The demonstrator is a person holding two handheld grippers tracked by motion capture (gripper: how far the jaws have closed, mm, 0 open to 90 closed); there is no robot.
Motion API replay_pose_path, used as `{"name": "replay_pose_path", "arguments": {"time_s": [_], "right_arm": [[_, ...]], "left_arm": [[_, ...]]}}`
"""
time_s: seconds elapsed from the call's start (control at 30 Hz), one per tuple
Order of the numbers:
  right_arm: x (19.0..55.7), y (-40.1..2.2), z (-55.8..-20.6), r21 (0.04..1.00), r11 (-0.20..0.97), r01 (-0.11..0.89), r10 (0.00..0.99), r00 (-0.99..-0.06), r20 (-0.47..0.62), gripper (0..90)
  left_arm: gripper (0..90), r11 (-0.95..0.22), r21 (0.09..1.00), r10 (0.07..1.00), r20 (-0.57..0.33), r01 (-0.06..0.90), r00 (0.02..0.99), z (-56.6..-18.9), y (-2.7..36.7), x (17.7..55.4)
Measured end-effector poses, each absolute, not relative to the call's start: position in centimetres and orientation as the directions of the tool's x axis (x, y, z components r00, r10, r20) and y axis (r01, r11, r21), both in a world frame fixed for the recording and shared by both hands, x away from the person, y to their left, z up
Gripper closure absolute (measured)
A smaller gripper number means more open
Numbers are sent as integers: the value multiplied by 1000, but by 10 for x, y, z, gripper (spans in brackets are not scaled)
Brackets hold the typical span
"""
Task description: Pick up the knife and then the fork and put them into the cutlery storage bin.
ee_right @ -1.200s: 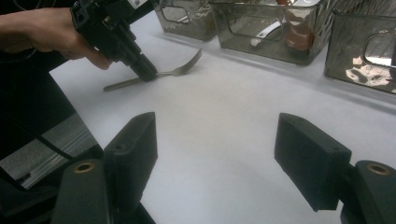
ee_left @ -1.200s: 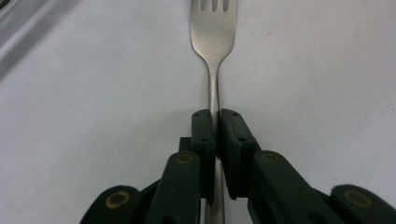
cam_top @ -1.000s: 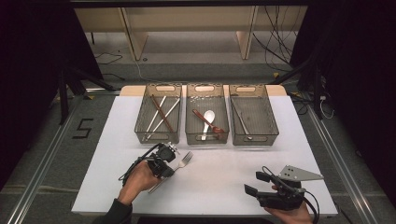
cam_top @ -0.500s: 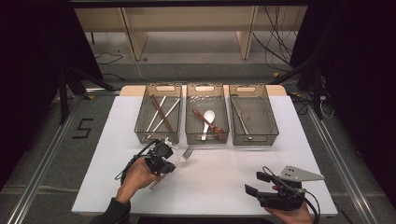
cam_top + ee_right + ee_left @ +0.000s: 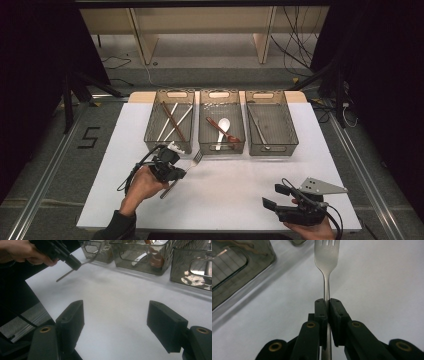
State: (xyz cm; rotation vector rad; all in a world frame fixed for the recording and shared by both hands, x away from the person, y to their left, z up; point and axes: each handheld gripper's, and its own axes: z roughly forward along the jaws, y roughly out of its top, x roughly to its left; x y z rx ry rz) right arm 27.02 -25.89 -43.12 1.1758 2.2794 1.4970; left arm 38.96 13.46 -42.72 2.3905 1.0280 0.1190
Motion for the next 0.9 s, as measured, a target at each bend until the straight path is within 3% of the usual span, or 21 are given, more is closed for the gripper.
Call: {"name": "replay_pose_path", "arguments": {"time_s": [0.37,0.9], "right_arm": [[271,-258,-431,838,182,514,691,-674,263,307],[269,-260,-430,849,170,500,687,-678,261,304]], "left_arm": [[843,-529,600,651,-167,600,741,-395,118,398],[842,-492,674,593,-203,550,779,-366,45,435]]}}
